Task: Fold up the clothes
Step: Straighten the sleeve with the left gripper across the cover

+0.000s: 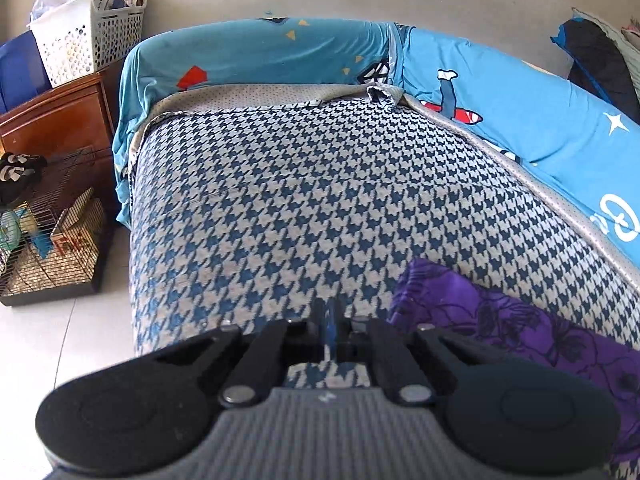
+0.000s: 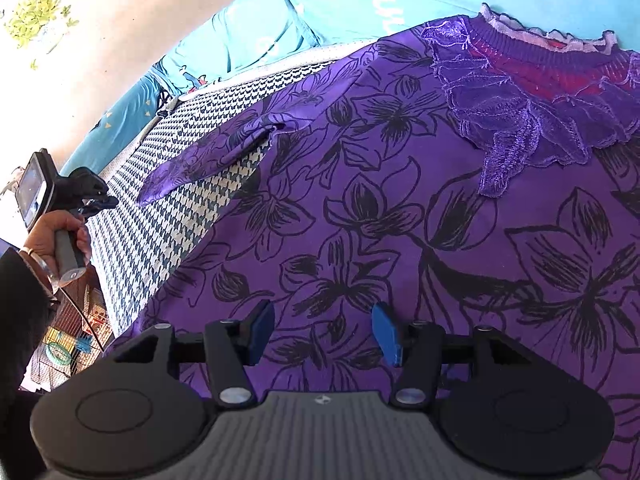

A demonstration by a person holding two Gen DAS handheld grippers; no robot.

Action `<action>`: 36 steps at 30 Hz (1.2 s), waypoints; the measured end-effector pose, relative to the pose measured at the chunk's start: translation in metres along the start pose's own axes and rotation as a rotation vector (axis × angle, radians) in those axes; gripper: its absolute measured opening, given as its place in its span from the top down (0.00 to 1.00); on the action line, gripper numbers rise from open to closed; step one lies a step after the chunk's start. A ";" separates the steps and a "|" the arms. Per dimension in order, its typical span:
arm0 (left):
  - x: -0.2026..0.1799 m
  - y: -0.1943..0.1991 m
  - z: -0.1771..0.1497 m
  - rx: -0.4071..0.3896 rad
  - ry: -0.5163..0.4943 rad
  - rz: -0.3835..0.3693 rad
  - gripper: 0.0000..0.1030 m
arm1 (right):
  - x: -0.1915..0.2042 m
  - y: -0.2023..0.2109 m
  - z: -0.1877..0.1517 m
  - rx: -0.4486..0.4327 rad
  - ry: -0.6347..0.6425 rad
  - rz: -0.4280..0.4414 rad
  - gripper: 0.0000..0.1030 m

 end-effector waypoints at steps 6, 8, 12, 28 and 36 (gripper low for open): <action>-0.007 0.020 -0.024 0.068 -0.060 -0.128 0.95 | 0.002 0.001 0.000 -0.004 -0.001 -0.011 0.48; -0.021 0.031 -0.036 0.088 -0.110 -0.206 0.90 | 0.004 0.001 -0.002 -0.007 0.012 -0.024 0.48; -0.053 0.055 -0.063 0.107 -0.245 -0.311 0.73 | 0.010 0.003 -0.007 -0.019 0.035 -0.049 0.48; -0.173 0.082 -0.136 0.108 -0.496 -0.518 0.48 | 0.036 0.015 -0.024 -0.089 0.024 -0.087 0.48; -0.207 0.076 -0.151 0.087 -0.500 -0.506 0.34 | 0.037 0.021 -0.034 -0.074 -0.041 -0.053 0.48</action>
Point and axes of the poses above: each gripper's, at about its wrist camera, not at the fingertips, and y roughly against the way its jaws point, x to its left, z to its top, the point moved 1 cm from there along -y, roughly the way its jaws point, and after that the axes turned 8 degrees about x, right-handed, at the moved point
